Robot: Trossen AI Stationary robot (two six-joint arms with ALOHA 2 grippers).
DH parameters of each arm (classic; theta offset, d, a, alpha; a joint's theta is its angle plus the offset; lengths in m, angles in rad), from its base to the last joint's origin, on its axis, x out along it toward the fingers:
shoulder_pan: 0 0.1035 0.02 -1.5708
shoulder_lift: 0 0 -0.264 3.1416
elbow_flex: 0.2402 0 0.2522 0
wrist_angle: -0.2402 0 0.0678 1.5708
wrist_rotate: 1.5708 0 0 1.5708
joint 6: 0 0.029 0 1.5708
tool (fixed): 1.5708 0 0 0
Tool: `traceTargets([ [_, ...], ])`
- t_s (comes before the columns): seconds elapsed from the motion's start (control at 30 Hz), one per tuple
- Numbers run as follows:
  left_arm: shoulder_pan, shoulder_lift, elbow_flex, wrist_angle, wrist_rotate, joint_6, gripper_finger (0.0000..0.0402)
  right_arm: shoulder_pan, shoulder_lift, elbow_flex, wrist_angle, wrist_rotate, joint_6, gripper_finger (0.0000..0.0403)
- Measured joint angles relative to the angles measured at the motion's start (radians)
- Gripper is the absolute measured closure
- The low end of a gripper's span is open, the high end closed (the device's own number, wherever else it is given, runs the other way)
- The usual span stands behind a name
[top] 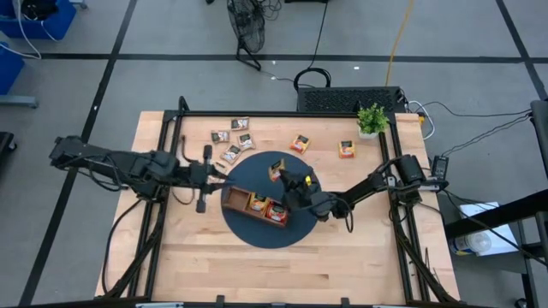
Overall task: Pick & Place Tea
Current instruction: Put the yellow tea bag into the middle section of the wooden organizer
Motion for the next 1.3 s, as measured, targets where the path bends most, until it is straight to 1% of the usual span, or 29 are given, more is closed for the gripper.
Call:
traceTargets([
  [0.1,0.014,0.078,0.000,0.008,-0.023,-0.079,0.0350,0.000,0.000,0.000,0.027,-0.086,0.026,0.0397],
  [0.17,0.025,0.142,0.000,0.037,-0.068,-0.091,0.0350,-0.001,0.000,0.003,0.035,-0.117,0.029,0.0397],
  [0.23,0.038,0.205,0.000,0.101,-0.137,-0.098,0.0350,-0.004,0.000,0.010,0.035,-0.118,0.029,0.0397],
  [0.3,0.064,0.260,0.005,0.155,-0.218,-0.142,0.0346,-0.008,0.000,0.010,0.035,-0.118,0.029,0.0397],
  [0.37,0.103,0.308,0.027,0.149,-0.242,-0.176,0.0332,-0.013,0.000,0.011,0.035,-0.118,0.029,0.0397],
  [0.47,0.157,0.347,0.057,0.146,-0.240,-0.226,0.0289,-0.023,-0.001,0.011,0.035,-0.117,0.020,0.0398],
  [0.63,0.219,0.374,0.074,0.146,-0.184,-0.300,0.0202,-0.034,-0.001,0.011,0.035,-0.116,0.006,0.0398],
  [0.73,0.234,0.374,0.074,0.143,-0.122,-0.339,0.0164,-0.044,-0.001,0.011,0.035,-0.116,0.006,0.0398],
  [0.8,0.236,0.374,0.074,0.146,-0.085,-0.364,0.0146,-0.052,-0.001,0.011,0.035,-0.118,0.006,0.0398],
  [0.97,0.228,0.373,0.074,0.152,-0.066,-0.385,0.0124,-0.075,-0.001,0.011,0.035,-0.119,0.006,0.0398],
  [1.2,0.236,0.416,0.075,0.177,-0.066,-0.394,0.0121,-0.084,-0.001,0.065,0.035,-0.123,-0.042,0.0398],
  [1.3,0.245,0.447,0.077,0.236,-0.067,-0.385,0.0121,-0.084,-0.002,0.087,0.033,-0.167,-0.047,0.0398],
])
